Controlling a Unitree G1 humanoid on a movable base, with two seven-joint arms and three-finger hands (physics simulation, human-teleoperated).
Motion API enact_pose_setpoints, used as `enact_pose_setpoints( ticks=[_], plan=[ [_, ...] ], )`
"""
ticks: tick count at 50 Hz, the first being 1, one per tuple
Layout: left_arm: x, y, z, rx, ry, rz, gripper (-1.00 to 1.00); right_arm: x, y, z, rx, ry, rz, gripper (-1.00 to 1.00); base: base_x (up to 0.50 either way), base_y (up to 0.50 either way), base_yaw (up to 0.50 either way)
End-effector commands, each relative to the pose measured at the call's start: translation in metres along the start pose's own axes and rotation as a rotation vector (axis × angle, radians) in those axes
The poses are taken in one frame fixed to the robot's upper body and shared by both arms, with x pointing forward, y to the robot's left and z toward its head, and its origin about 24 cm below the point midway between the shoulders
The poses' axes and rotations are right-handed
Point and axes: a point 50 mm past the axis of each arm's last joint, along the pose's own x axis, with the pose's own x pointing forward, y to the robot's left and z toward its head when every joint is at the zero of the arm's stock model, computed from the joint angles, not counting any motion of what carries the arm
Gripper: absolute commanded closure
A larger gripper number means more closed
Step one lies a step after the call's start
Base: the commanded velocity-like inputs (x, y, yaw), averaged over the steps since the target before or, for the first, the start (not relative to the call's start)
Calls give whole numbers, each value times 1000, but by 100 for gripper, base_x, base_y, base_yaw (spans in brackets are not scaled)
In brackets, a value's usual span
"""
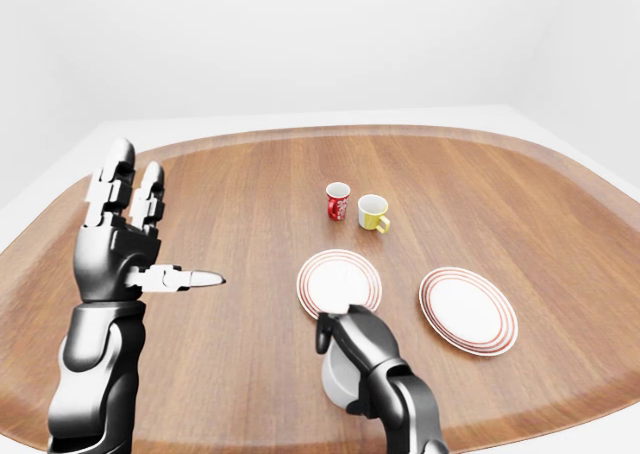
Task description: Put the white mug on the left plate.
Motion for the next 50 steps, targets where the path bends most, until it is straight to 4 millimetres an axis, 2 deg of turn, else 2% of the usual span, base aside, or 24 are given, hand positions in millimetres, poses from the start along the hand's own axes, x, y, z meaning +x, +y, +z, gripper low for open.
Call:
enact_pose_setpoints(
  ticks=[1,12,19,31,42,50],
  plan=[
    [0,0,1,-1,-2,0,-98,-5,-11,9,-18,-34,-6,100,0,0,0],
    [0,0,2,0,-8,-1,-98,-5,-30,16,-32,-52,-31,100,0,0,0],
    [0,0,2,0,-7,0,-98,1,-50,21,-53,-67,-74,100,0,0,0],
    [1,1,3,2,-15,1,-98,30,-78,21,-82,-75,-122,100,0,0,0],
    [2,1,4,3,-18,0,-98,69,-98,20,-128,-75,-73,100,0,0,0],
    [1,1,3,3,-14,0,-98,85,-100,20,-144,-82,-55,100,0,0,0]
  ],
)
